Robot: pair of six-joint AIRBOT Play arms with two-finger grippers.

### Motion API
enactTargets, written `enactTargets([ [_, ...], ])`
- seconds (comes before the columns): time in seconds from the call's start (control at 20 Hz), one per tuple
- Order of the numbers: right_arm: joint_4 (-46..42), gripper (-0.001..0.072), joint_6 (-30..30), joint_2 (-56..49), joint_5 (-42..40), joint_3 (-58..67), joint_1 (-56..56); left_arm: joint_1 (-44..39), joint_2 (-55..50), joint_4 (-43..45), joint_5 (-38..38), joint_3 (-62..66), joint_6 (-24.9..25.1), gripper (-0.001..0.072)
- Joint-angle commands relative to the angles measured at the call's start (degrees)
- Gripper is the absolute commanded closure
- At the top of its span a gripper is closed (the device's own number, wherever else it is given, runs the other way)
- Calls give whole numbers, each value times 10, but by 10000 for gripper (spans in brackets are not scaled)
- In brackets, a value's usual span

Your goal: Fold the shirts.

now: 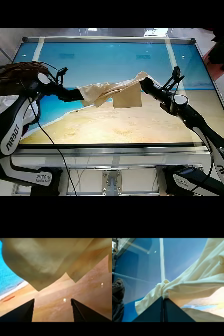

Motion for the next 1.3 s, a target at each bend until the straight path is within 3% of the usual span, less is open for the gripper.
enactTargets([
  [0.0, -6, 687, 8, 2, 21, 1, 0, -36, -1, -17, 73, -26, 85, 189],
  [0.1, -6, 687, 8, 2, 23, 1, 0, -64, -1, 2, 102, -26, 156, 180],
  [0.2, -6, 687, 8, 2, 23, 1, 0, -105, -2, 96, 111, -26, 185, 10],
  [0.25, -6, 687, 8, 2, 23, 1, 0, -130, -3, 174, 130, -26, 183, -5],
  [0.3, -7, 687, 8, 2, 23, 1, 0, -152, -5, 247, 154, -26, 173, -5],
  [0.4, -7, 687, 8, 2, 24, 1, 0, -182, -12, 380, 213, -26, 77, -4],
  [0.5, -7, 687, 8, 2, 25, 1, 0, -185, -25, 438, 225, -26, 15, -3],
  [0.8, -7, 687, 5, 2, 25, 1, 0, -181, -72, 445, 238, -26, 4, 0],
  [0.85, -7, 687, 5, 2, 25, 1, 0, -181, -75, 447, 243, -26, 4, 72],
  [0.95, -16, 687, 6, 2, 25, 1, 0, -181, -75, 455, 261, -21, 5, 676],
  [1.05, -18, 687, 6, 5, 25, 1, 0, -181, -75, 478, 251, 9, -12, 692],
  [1.2, -54, 688, 6, 42, 23, 1, 0, -181, -60, 587, 136, 117, -99, 692],
  [1.25, -78, 688, 6, 66, 23, 1, 0, -180, -47, 626, 94, 156, -107, 693],
])
